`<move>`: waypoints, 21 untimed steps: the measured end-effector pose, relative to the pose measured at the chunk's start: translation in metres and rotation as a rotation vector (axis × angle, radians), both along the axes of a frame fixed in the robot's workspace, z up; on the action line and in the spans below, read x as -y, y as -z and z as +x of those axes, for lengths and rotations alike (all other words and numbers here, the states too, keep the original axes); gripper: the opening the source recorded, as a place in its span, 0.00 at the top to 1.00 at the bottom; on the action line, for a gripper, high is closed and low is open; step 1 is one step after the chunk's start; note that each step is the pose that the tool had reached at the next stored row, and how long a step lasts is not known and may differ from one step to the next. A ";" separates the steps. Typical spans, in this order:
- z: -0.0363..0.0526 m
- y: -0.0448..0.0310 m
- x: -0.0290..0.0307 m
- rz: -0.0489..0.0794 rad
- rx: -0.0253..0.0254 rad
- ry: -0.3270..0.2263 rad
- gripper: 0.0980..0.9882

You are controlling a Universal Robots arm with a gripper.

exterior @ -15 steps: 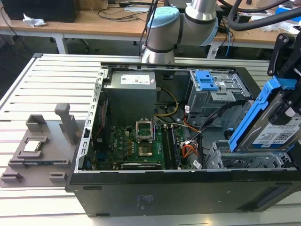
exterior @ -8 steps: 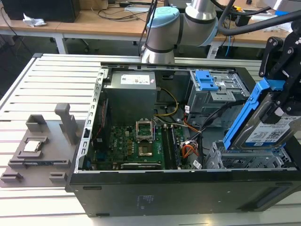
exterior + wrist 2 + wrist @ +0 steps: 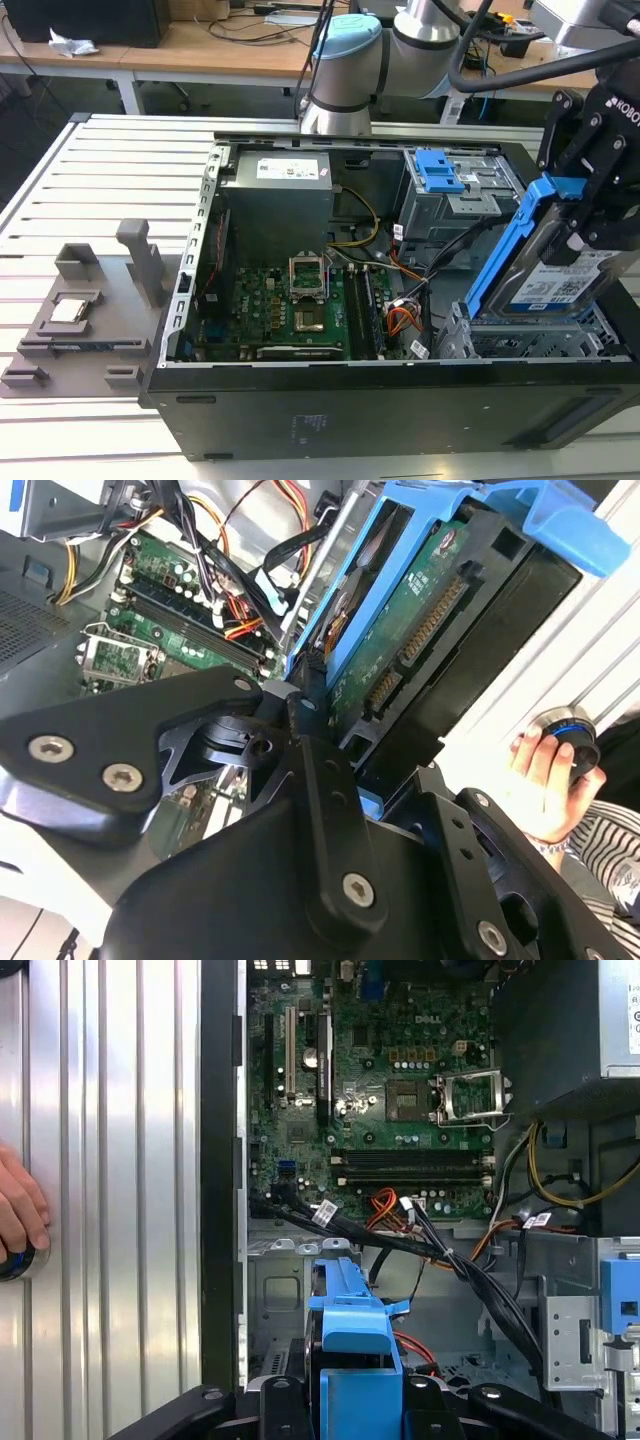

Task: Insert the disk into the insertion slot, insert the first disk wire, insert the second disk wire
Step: 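Insert the disk into the insertion slot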

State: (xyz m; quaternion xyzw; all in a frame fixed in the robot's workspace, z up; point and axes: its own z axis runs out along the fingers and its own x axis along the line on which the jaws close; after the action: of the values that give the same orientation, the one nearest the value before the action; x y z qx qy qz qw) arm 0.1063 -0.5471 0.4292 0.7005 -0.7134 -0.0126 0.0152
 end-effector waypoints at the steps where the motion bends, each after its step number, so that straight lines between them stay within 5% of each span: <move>1: -0.0003 0.0010 -0.0003 0.000 0.0000 0.000 0.70; 12: -0.0073 0.0079 -0.0018 -0.001 0.0004 0.000 0.70; 21: -0.0073 0.0244 -0.0018 -0.001 0.0004 0.000 0.70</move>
State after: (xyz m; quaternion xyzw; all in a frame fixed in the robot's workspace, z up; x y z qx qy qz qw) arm 0.0990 -0.5453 0.4048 0.7005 -0.7134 -0.0122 0.0153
